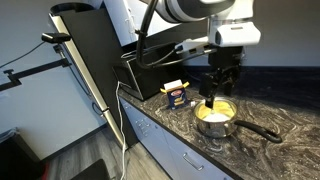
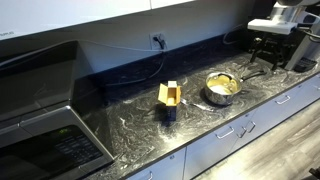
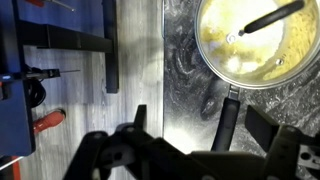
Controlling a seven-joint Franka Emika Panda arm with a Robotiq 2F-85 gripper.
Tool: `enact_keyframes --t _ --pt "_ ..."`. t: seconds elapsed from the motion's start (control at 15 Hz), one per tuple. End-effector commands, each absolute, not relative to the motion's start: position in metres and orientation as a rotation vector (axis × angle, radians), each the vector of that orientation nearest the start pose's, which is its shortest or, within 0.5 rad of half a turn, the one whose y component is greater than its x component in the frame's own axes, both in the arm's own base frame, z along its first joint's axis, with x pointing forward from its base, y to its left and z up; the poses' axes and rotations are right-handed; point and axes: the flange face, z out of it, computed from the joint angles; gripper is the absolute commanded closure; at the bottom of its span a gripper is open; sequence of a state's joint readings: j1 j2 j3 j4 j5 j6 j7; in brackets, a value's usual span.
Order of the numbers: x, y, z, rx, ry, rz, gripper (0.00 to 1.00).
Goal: Move the pot closer to the fork then remove the lid from the pot
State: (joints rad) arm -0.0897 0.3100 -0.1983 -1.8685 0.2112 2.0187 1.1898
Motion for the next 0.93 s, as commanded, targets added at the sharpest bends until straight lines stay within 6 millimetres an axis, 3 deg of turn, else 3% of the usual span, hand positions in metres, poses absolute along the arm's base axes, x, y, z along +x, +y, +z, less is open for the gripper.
enact_keyframes --t 0.0,0.27,0.53,0.6,0.67,0.87 --pt "0.583 -0.125 0.356 -2.407 2.006 0.374 0.00" --pt "0.573 -0.112 0.365 -2.670 1.798 0.476 0.00" --pt "0.562 -0.122 0.379 -2.899 1.542 0.588 0.00" --pt "0.557 -0.126 0.381 -2.917 1.464 0.658 0.00" --pt "0.565 -0.121 0.368 -2.864 1.583 0.588 0.00" --pt "0.561 -0.126 0.373 -2.892 1.499 0.635 0.00"
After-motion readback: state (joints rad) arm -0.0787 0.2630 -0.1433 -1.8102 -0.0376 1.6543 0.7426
